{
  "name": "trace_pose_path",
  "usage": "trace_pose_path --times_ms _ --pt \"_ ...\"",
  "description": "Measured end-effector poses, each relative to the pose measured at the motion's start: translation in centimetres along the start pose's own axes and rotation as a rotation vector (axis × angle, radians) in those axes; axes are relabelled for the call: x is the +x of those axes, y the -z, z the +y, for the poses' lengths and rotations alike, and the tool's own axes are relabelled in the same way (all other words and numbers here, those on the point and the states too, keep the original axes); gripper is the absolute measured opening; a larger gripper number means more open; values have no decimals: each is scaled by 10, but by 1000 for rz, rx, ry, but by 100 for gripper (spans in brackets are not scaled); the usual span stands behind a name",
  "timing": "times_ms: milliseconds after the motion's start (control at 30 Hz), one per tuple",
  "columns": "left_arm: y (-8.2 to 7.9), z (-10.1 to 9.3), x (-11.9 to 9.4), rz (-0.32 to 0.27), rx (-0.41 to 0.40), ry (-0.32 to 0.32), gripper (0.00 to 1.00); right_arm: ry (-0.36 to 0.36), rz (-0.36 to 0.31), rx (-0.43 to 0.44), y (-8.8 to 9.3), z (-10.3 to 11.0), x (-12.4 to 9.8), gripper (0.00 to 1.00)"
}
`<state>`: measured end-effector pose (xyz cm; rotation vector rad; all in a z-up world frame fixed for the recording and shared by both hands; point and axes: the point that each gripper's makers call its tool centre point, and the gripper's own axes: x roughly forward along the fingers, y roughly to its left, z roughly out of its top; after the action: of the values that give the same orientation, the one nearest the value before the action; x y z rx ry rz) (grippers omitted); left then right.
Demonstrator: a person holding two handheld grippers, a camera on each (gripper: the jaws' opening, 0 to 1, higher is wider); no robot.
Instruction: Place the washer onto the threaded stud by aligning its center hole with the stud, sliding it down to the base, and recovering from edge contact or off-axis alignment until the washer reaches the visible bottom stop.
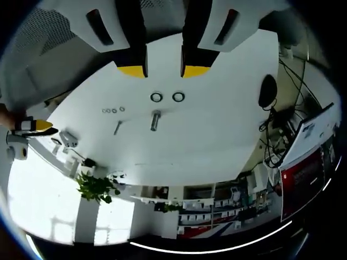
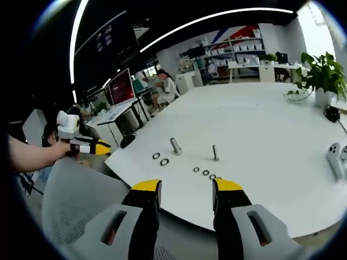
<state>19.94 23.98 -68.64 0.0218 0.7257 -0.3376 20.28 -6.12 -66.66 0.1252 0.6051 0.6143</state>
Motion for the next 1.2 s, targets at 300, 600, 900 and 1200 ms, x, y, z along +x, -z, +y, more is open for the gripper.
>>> trace_pose_path --times_ms 300,600,900,1200 --pt "7 3 2 37 0 -16 21 -13 -8 1 -1 2 0 40" --pt "-3 -8 2 -23 -69 63 23 -12 4 -7 0 3 1 40" --pt "6 -13 4 31 -11 78 22 22 9 10 2 -4 0 40" --pt "4 -13 4 15 -29 83 22 26 39 -1 7 -5 1 39"
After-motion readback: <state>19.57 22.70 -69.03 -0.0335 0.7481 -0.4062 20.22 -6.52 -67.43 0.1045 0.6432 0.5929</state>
